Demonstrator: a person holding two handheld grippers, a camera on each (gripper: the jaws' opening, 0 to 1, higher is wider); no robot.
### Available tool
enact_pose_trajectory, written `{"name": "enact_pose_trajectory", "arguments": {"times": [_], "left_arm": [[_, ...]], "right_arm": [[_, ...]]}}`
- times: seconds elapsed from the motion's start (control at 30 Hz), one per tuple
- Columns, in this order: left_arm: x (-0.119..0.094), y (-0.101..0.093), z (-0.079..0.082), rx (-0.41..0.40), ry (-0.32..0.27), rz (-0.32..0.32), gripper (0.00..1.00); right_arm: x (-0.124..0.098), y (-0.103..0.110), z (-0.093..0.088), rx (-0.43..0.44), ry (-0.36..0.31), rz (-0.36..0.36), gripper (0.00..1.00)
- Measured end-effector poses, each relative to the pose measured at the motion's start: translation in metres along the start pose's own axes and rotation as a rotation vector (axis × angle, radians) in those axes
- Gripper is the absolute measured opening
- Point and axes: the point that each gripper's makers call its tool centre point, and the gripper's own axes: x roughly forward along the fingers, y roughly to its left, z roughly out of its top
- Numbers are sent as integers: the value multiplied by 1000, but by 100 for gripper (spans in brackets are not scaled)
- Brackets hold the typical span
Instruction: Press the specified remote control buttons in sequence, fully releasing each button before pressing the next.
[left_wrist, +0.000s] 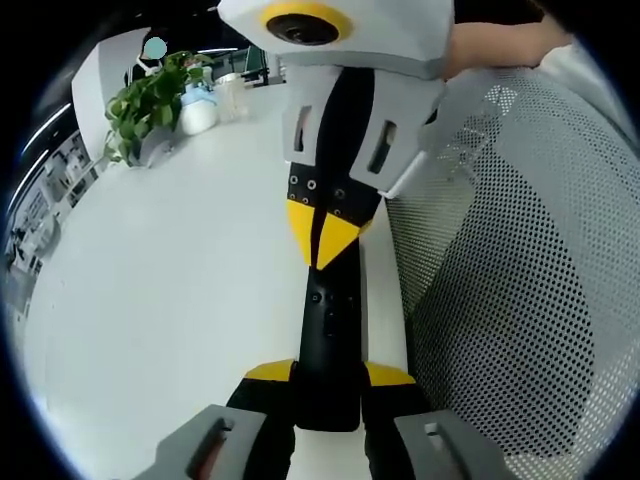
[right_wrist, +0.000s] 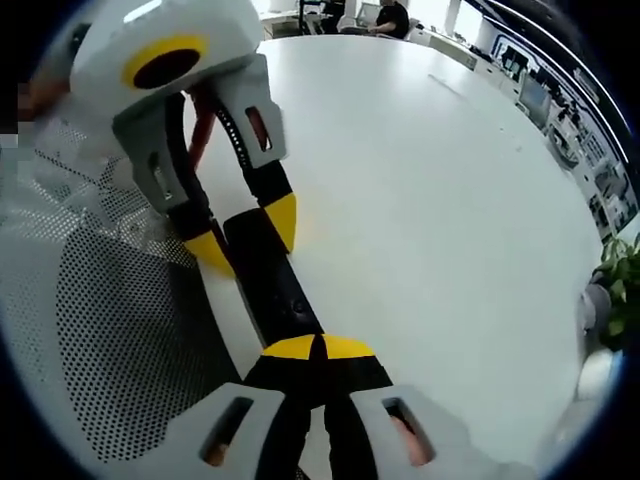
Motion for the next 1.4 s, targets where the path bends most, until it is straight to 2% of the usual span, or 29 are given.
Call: {"name": "enact_pose_trajectory", "arguments": {"times": [0.43, 0.5, 0.8, 1.0, 1.13, 1.4], "left_arm": [[0, 0, 0, 4, 2, -2, 24], [0, 0, 0, 3, 1, -2, 24], [0, 0, 1, -1, -3, 0, 24], [0, 0, 1, -8, -7, 3, 24], [0, 0, 1, -13, -10, 7, 24], [0, 0, 1, -15, -12, 11, 24]], "right_arm": [[1, -1, 0, 42, -29, 9, 0], [1, 0, 0, 11, -31, 7, 0], [2, 0, 1, -34, -21, -2, 0], [2, -1, 0, 5, -17, 0, 0], [1, 1, 1, -50, -21, -17, 0], [1, -2, 1, 32, -2, -9, 0]]}}
